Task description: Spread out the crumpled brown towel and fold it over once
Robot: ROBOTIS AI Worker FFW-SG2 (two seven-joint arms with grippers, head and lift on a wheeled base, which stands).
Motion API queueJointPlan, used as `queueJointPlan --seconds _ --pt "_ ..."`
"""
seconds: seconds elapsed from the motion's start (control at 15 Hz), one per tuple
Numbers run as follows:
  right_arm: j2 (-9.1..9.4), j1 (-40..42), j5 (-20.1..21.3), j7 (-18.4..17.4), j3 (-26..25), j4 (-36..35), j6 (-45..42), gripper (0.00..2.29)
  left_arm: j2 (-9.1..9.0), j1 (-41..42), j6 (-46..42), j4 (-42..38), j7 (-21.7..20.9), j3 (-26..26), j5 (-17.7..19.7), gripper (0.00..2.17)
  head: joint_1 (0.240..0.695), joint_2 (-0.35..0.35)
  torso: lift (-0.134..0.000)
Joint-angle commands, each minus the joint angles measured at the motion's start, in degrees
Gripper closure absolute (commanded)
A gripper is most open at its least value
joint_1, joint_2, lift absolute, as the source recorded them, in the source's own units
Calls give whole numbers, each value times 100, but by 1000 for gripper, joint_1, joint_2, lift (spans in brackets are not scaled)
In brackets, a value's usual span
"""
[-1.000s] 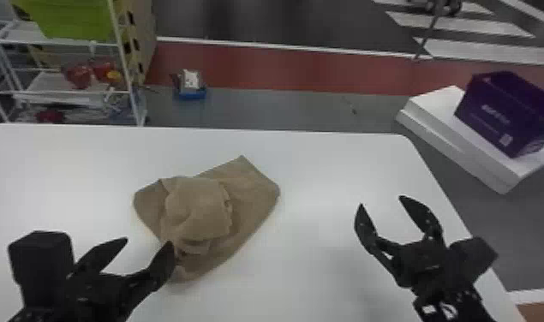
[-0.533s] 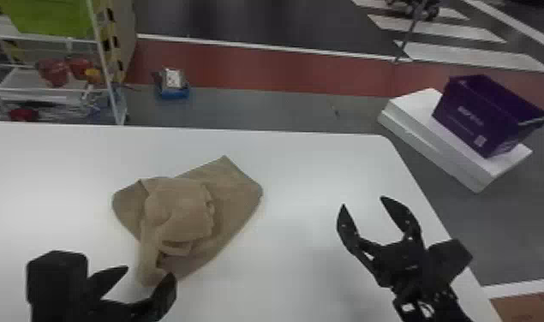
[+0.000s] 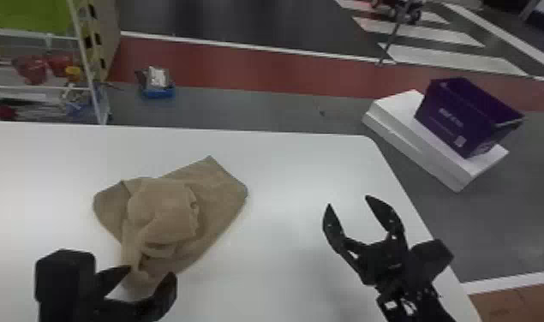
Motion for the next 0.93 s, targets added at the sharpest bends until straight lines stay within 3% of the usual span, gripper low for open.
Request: queueJointPlan --seconds 0.0,0.13,0.33,0.47,0.87 --pt "-3 -9 -44 32 -48 73 -87 191 -11 -85 -26 139 27 -61 -65 424 695 -265 -123" --pt "-21 -18 -62 41 -65 108 -104 191 -20 -93 -26 148 27 -61 -73 657 695 -269 -123" --pt "-47 -26 -132 50 -83 134 -175 191 7 -41 -26 -11 186 -61 -82 1477 695 -273 -123" --pt "-47 -26 -167 59 -83 126 -227 191 16 47 -8 -222 221 -61 -91 1801 695 -271 -123" --pt "-38 70 -299 112 -91 90 -385 191 16 170 27 -1188 203 106 -100 1801 695 -258 -123"
